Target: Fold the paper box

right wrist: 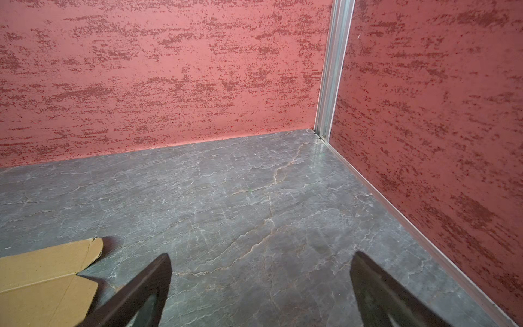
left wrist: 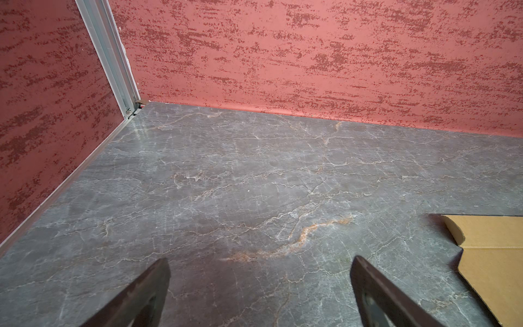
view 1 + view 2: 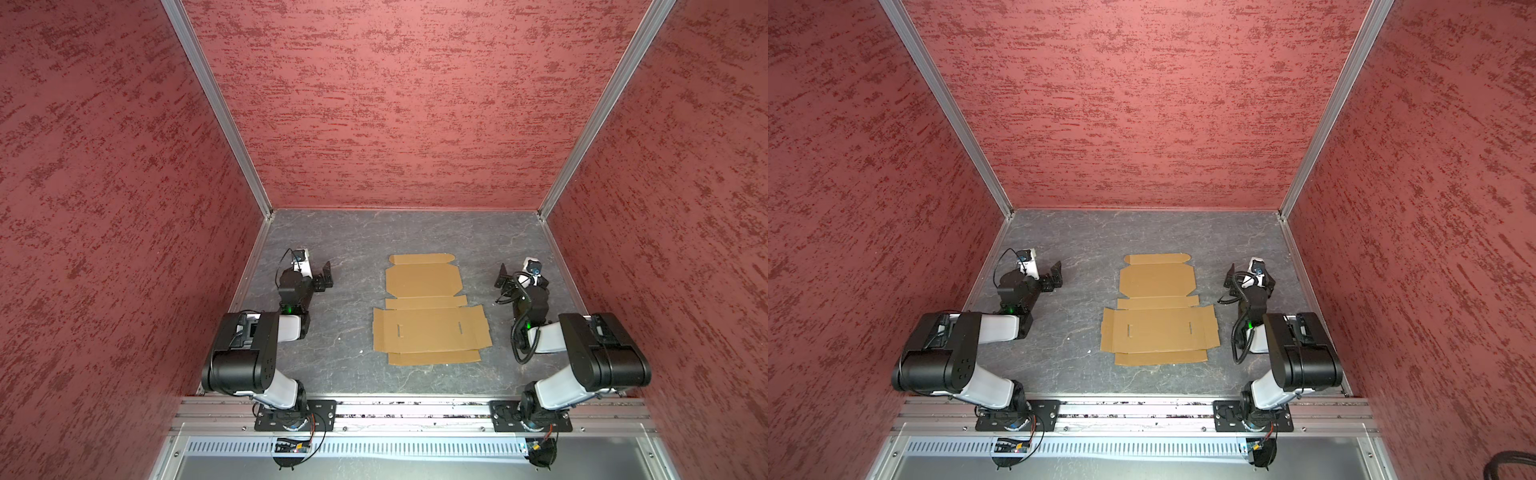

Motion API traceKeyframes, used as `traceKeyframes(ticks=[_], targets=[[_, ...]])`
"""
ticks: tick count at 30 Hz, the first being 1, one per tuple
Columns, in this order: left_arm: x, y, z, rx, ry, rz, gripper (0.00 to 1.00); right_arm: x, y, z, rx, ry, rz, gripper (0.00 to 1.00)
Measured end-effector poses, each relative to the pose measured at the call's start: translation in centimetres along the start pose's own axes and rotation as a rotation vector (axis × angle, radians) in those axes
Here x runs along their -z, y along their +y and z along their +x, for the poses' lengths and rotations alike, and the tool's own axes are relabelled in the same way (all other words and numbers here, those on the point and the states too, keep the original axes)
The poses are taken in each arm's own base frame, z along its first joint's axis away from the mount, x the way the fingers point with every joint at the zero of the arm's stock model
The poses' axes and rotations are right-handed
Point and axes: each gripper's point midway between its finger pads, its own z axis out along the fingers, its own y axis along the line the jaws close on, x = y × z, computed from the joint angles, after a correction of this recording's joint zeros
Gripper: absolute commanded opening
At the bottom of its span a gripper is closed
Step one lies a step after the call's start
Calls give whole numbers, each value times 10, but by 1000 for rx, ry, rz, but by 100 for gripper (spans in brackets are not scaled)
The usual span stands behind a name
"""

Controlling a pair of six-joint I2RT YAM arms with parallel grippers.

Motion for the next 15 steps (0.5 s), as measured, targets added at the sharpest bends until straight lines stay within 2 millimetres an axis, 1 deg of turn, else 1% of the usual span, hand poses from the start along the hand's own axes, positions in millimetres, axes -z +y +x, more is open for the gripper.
traceKeyframes(ticks=[8, 10, 11, 12, 13, 15], targets=[[0, 0, 0, 0, 2, 0, 100, 0, 1, 0, 3, 0, -3, 99], [3, 2, 0, 4, 24, -14, 100, 3, 3, -3, 10, 9, -17, 99], [6, 5, -3, 12, 41, -37, 100, 5, 4, -8, 10, 17, -23, 99], [7, 10, -10, 29, 56, -68, 100, 6, 5, -18, 2, 16, -25, 99], [8, 15, -22, 51, 61, -102, 99, 6, 5, -32, -22, 6, -25, 99], [8, 31, -60, 150, 47, -193, 100, 3, 5, -72, -130, -18, -6, 99]])
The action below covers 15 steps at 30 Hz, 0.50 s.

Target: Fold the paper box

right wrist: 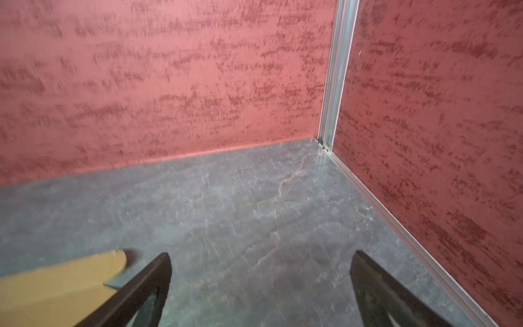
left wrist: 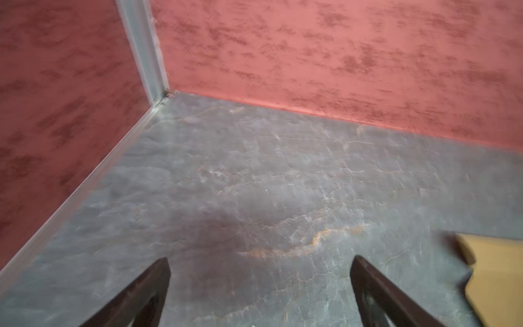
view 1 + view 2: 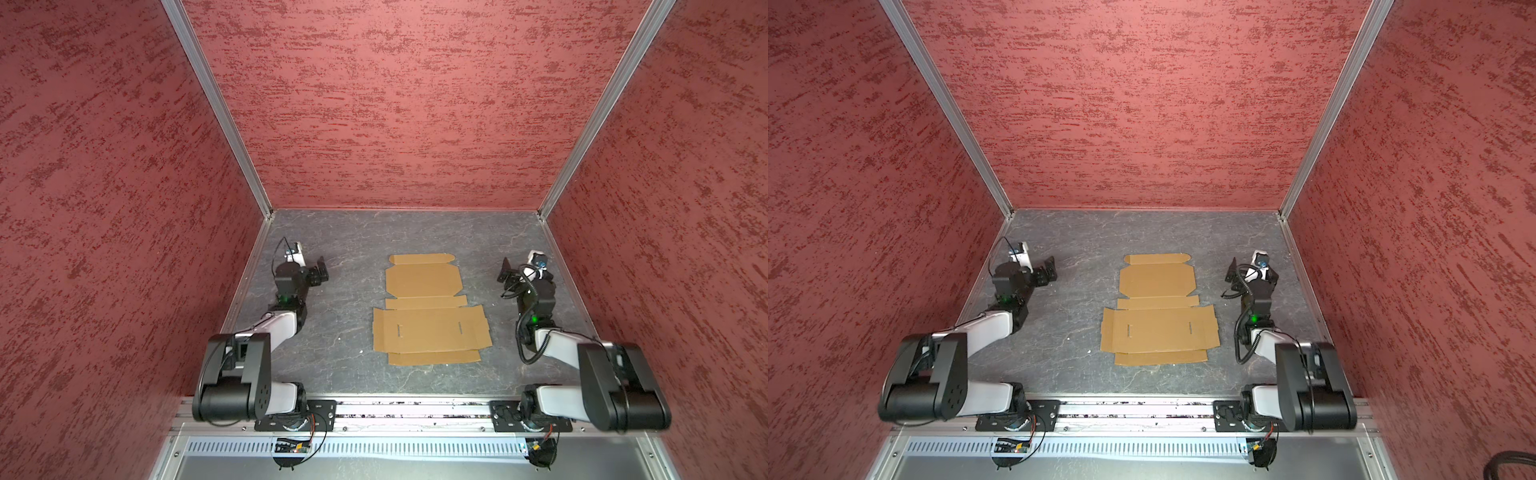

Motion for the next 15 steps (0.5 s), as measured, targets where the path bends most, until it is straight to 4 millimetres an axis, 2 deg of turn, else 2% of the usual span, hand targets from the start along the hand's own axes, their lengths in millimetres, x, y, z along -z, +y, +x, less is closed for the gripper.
traceKeyframes(ticks=[2, 4, 5, 7, 10, 11, 12, 13, 15], targets=[[1, 16, -37, 117, -23, -62, 99, -4, 6, -33, -111, 2, 7, 99], [1, 31, -61, 218, -34, -85, 100, -8, 17, -49, -204, 38, -19, 99], [1, 39, -65, 259, -23, -96, 100, -8, 22, -47, -243, 71, -29, 99], [-4, 34, -59, 287, 35, -86, 100, -3, 34, -25, -290, 170, -41, 99], [-14, -12, -38, 254, 169, -1, 100, 20, 69, 29, -292, 386, -71, 99], [-16, -34, -31, 230, 216, 44, 99, 29, 81, 44, -282, 451, -83, 99], [-17, -57, -26, 205, 262, 97, 99, 39, 93, 57, -271, 508, -98, 94], [-18, -77, -23, 185, 294, 141, 100, 47, 104, 67, -257, 554, -112, 84], [-18, -117, -20, 143, 354, 228, 100, 60, 122, 82, -241, 636, -129, 57]])
